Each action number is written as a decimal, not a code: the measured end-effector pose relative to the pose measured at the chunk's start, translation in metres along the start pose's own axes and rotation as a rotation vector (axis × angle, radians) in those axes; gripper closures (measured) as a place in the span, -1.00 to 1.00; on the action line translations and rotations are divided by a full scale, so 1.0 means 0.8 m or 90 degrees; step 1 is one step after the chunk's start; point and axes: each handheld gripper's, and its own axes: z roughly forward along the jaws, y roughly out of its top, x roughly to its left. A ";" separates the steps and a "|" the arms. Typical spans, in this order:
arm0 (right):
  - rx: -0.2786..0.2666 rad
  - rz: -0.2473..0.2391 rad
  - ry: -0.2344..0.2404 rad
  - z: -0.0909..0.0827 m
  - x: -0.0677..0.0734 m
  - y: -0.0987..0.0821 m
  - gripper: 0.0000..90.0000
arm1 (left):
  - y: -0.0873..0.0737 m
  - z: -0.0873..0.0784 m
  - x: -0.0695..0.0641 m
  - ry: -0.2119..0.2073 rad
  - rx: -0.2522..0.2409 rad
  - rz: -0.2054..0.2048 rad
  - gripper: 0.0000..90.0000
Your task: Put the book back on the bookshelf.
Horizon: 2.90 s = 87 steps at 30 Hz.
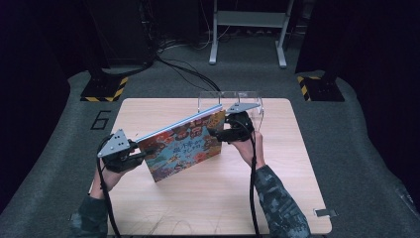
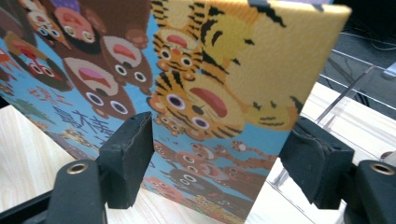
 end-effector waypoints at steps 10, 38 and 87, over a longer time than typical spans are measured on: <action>-0.008 0.007 0.006 0.001 0.001 0.003 -0.48 | 0.016 0.005 0.012 -0.005 0.035 -0.031 0.57; -0.002 0.048 -0.041 -0.029 -0.022 -0.024 -0.67 | 0.072 0.040 0.015 -0.061 0.087 0.016 0.65; 0.133 0.214 -0.329 -0.069 -0.166 -0.268 -1.00 | 0.089 0.048 0.016 -0.099 0.151 -0.017 0.79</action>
